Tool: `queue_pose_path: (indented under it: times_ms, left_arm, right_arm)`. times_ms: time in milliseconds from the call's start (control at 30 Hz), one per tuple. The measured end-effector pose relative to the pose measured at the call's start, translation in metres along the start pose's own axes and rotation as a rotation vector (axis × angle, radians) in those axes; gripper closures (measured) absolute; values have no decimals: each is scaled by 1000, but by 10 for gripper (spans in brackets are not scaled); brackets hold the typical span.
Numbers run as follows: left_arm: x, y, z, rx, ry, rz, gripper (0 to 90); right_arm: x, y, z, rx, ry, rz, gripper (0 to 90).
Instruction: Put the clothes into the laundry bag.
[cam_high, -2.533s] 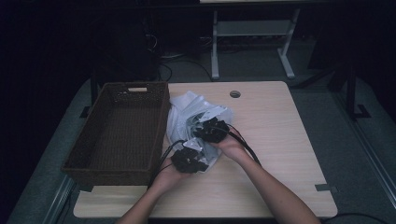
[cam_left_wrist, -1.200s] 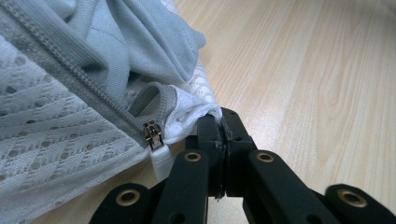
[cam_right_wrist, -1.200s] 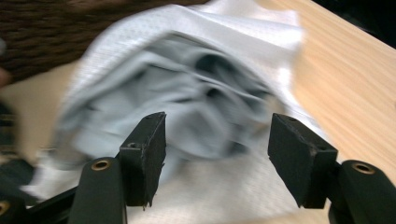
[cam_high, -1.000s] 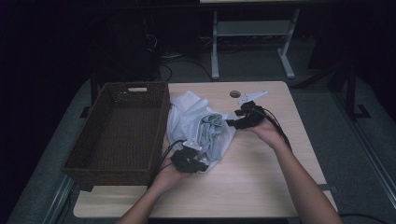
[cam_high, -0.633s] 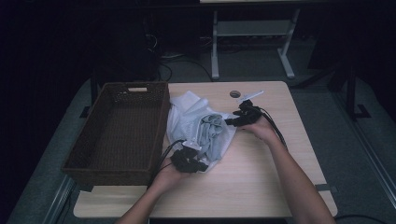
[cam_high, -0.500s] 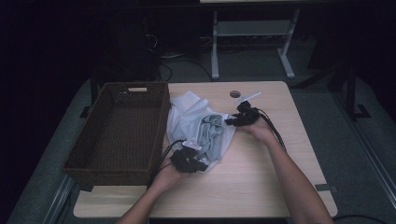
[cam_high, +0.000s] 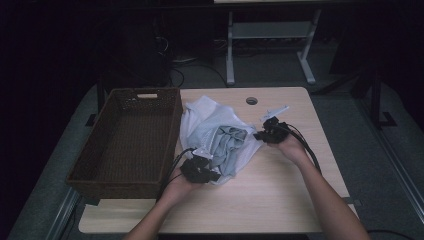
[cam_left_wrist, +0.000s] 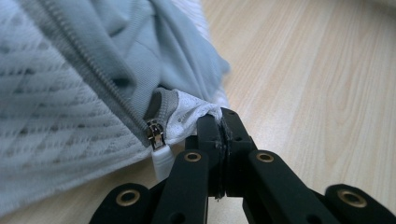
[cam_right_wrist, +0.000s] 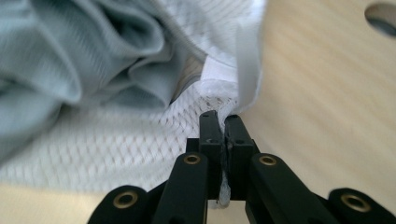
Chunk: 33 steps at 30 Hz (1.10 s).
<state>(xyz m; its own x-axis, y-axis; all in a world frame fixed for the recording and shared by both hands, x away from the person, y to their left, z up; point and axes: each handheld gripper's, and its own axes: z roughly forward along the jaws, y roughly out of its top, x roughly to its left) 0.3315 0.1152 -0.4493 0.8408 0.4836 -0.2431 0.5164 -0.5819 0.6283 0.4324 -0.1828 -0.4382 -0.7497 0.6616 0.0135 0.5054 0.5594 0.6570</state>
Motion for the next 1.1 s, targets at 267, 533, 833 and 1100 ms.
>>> queue_pose_path:
  times_ms: [267, 533, 833, 1100]
  left_arm:
    - [-1, 0, -1, 19, 33, 1, 881]
    - [-6, 3, -8, 2, 69, -3, 771]
    - [-35, 25, -44, -112, 116, 52, 560]
    - [-34, 34, 9, 26, 76, 123, 439]
  right_arm:
    - [22, -36, -38, 14, 7, 37, 874]
    - [48, -66, -61, 23, 35, 22, 874]
    - [42, -70, -62, 28, 41, 32, 874]
    - [43, -72, -62, 29, 44, 31, 874]
